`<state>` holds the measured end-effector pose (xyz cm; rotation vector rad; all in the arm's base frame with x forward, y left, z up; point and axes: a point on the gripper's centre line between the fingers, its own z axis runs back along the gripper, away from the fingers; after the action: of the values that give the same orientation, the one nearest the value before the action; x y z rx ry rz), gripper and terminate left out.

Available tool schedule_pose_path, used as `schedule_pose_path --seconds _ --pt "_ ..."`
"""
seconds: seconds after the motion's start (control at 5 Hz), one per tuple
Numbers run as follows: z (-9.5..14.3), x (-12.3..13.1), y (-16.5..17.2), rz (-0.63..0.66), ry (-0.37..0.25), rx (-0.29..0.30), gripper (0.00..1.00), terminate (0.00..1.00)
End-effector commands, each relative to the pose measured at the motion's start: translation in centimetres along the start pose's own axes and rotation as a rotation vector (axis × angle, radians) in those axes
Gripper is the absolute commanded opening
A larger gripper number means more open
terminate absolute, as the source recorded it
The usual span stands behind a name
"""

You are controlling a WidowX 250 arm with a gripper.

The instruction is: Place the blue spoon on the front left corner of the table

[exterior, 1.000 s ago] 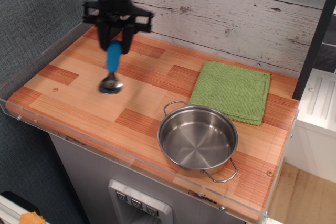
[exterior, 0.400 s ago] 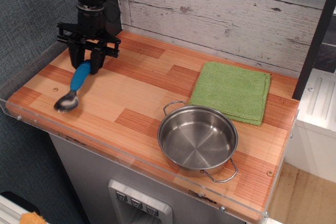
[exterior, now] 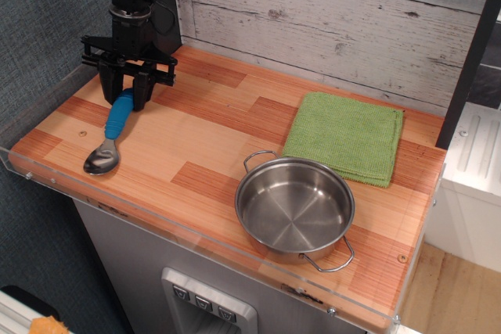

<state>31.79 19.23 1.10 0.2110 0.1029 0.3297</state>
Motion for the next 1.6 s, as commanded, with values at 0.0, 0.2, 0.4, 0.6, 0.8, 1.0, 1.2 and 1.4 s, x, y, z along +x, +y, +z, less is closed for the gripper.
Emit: schedule_pose_path --seconds 0.0,0.2,0.4,0.6,0.8,1.0,1.2,1.4 --pt "1.3 -0.4 2.1 0.067 -0.027 -0.003 1.00 0.00" --pt "2.5 -0.6 2.3 0.097 -0.040 -0.009 1.00 0.00" --pt "4.8 -0.1 1.4 0.111 -0.081 -0.021 1.00 0.00" --pt "7.3 0.2 -0.1 0.095 -0.122 -0.061 1.00 0.00" --pt "9.6 0.4 -1.8 0.097 -0.153 -0.074 1.00 0.00" --pt "11.5 1.3 -4.0 0.086 -0.164 -0.093 1.00 0.00" --pt "13.7 2.1 -6.6 0.049 -0.198 -0.081 1.00 0.00" --pt "13.7 2.1 -6.6 0.049 -0.198 -0.081 1.00 0.00"
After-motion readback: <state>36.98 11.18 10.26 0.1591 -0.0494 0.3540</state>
